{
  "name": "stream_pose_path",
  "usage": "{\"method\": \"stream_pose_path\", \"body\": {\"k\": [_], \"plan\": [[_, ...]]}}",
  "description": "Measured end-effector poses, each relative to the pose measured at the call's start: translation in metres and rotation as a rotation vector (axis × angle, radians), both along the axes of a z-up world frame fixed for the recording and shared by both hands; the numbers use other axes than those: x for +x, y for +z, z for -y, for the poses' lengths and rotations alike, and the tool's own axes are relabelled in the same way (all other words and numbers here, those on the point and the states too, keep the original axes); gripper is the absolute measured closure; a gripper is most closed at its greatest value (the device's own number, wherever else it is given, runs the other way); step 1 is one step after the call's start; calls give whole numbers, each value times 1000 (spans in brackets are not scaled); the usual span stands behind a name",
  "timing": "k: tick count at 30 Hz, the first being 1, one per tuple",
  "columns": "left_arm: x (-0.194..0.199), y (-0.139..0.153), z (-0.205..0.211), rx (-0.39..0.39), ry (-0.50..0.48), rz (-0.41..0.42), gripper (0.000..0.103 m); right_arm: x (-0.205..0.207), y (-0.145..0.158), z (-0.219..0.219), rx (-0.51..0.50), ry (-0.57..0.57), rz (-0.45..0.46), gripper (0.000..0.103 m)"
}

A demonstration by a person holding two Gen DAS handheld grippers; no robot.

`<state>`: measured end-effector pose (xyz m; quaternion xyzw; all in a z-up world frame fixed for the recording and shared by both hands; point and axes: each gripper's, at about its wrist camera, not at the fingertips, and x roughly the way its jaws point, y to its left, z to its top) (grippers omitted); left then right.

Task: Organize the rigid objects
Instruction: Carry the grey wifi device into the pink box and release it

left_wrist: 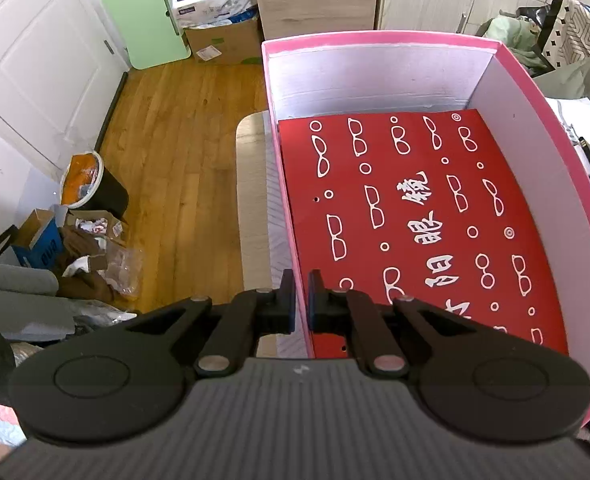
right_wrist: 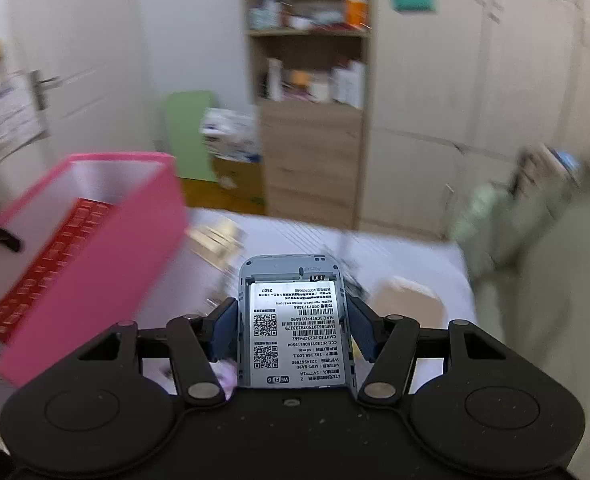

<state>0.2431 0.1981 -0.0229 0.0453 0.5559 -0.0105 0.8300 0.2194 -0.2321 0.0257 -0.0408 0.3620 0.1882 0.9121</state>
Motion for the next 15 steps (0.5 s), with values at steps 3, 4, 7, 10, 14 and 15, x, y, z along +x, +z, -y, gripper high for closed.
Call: {"method": "stream_pose_path", "body": {"k": [3, 4, 7, 10, 14, 15], "plan": [[-1, 0, 4, 2, -21, 1, 97, 6, 21, -27, -12, 132, 50, 38], [-1, 0, 4, -2, -26, 0, 97, 8, 28, -36, -16, 173, 65, 38], [-3, -1, 10, -10, -43, 11, 96, 13, 48, -68, -23, 321, 100, 38], [-3, -2, 12, -28, -58, 10, 96, 21, 60, -105, -46, 473, 113, 38], [-2, -3, 12, -28, -62, 11, 96, 32, 56, -161, -149, 654, 111, 38], [-2, -3, 10, -33, -61, 10, 95, 37, 53, -174, -179, 686, 107, 38]]}}
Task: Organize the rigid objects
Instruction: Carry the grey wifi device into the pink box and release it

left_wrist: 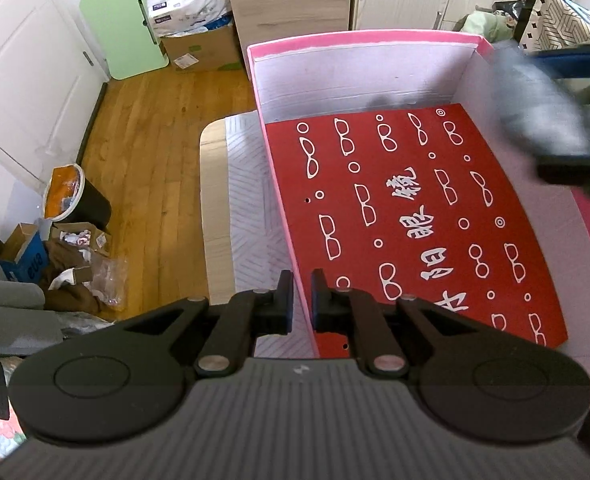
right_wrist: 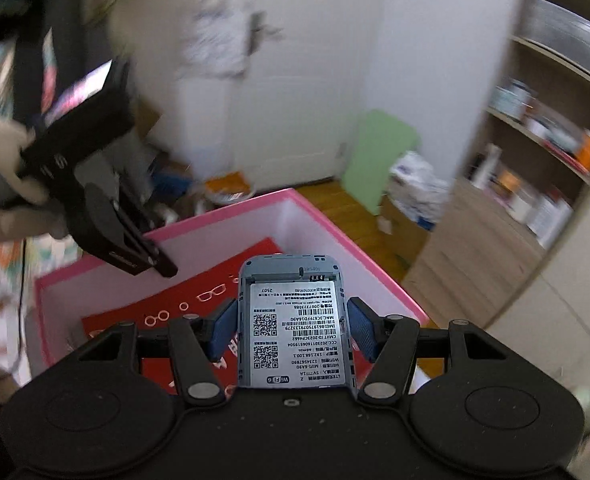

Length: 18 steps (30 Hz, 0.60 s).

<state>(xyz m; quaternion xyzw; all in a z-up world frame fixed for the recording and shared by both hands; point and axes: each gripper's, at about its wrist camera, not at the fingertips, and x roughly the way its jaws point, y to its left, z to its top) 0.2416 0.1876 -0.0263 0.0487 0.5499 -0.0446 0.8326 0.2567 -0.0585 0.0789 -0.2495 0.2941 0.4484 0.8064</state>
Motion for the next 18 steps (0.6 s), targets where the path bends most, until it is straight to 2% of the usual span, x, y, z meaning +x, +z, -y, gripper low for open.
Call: {"method": "stream_pose_path", "body": {"k": [8, 18], "plan": [[-1, -1, -5, -42, 21, 5, 95, 45, -46, -75, -220, 200, -32, 38], [-3, -3, -13, -90, 32, 15, 94, 72, -85, -118, -336, 310, -93, 38]]}}
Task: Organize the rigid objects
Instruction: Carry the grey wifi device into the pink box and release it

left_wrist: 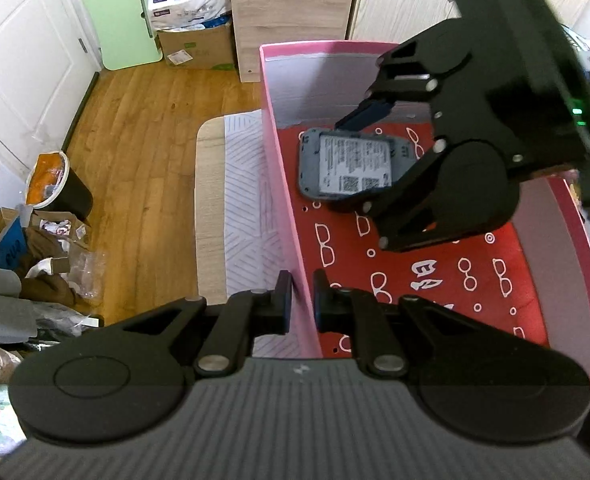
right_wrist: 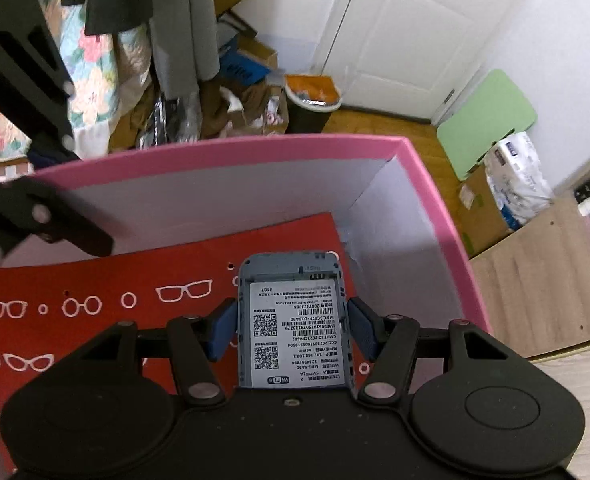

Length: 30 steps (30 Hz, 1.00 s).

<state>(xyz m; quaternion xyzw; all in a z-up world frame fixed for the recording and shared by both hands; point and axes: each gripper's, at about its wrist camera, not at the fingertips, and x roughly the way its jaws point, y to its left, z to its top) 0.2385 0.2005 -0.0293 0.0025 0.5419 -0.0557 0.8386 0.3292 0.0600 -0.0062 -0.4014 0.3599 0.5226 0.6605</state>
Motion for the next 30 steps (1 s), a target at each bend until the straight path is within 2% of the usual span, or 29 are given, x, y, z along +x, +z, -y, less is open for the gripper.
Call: {"method": "stream_pose_path", "body": {"k": [10, 13, 16, 18, 21, 23, 27, 30], "plan": [[-1, 0, -1, -10, 6, 2, 93, -1, -8, -6, 2, 47, -57, 38], [-1, 1, -1, -12, 12, 3, 93, -1, -9, -10, 1, 74, -50, 38], [-1, 0, -2, -12, 16, 2, 93, 0, -1, -4, 29, 62, -39, 32], [-1, 0, -2, -14, 19, 1, 93, 1, 12, 7, 61, 34, -52, 31], [-1, 0, -1, -13, 21, 1, 93, -1, 44, 37, 162, -27, -48, 25], [-1, 0, -1, -14, 21, 1, 93, -5, 61, 60, 226, -85, -40, 23], [-1, 0, -3, -19, 24, 4, 93, -15, 83, 114, 373, -259, -61, 23], [-2, 0, -3, -20, 22, 8, 93, -29, 87, 160, 485, -393, -18, 22]]}}
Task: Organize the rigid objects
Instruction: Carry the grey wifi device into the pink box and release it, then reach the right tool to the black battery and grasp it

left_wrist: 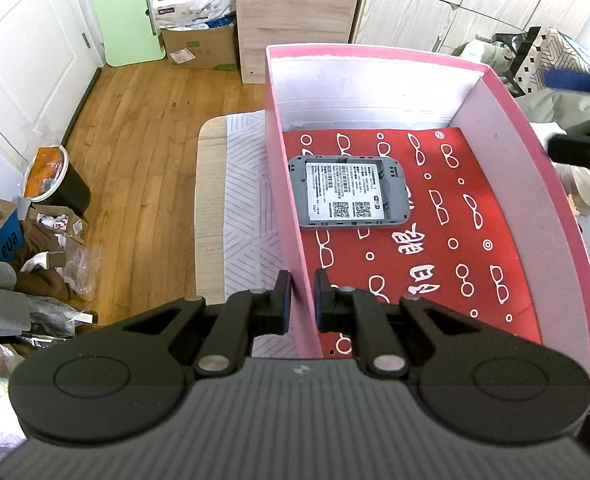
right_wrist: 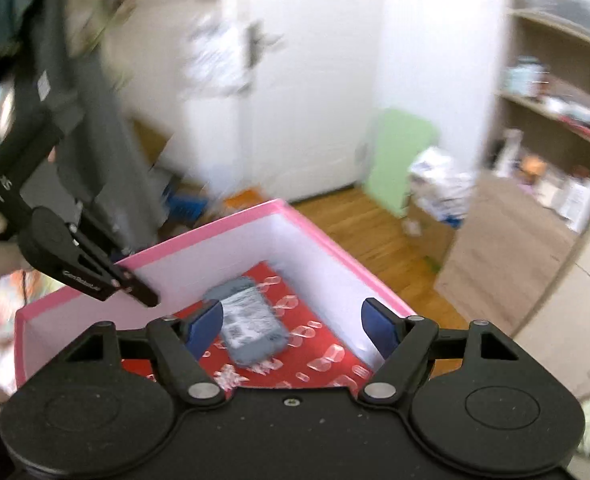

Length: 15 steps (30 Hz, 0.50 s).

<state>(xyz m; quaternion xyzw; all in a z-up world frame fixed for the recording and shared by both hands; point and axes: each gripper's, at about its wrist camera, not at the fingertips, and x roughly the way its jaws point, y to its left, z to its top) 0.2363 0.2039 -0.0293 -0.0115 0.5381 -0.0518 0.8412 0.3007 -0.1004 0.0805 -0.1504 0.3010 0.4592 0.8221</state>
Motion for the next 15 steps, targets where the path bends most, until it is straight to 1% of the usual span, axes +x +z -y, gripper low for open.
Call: {"method": "stream_pose_path", "body": {"k": [1, 3, 8, 12, 14, 15], "plan": [[0, 0, 0, 0, 1, 0, 93, -4, -1, 11, -7, -45, 6, 22], [-1, 0, 1, 2, 1, 1, 93, -12, -6, 34, -55, -147, -14, 22], [-1, 0, -1, -10, 9, 2, 93, -26, -18, 89, -29, -330, -118, 22], [-2, 0, -1, -9, 19, 5, 93, -37, -43, 115, -25, -443, -173, 23], [-2, 0, 1, -4, 21, 5, 93, -40, -57, 129, -39, -500, -198, 31], [-2, 0, 1, -2, 22, 4, 93, -43, -62, 133, -49, -514, -204, 39]]}}
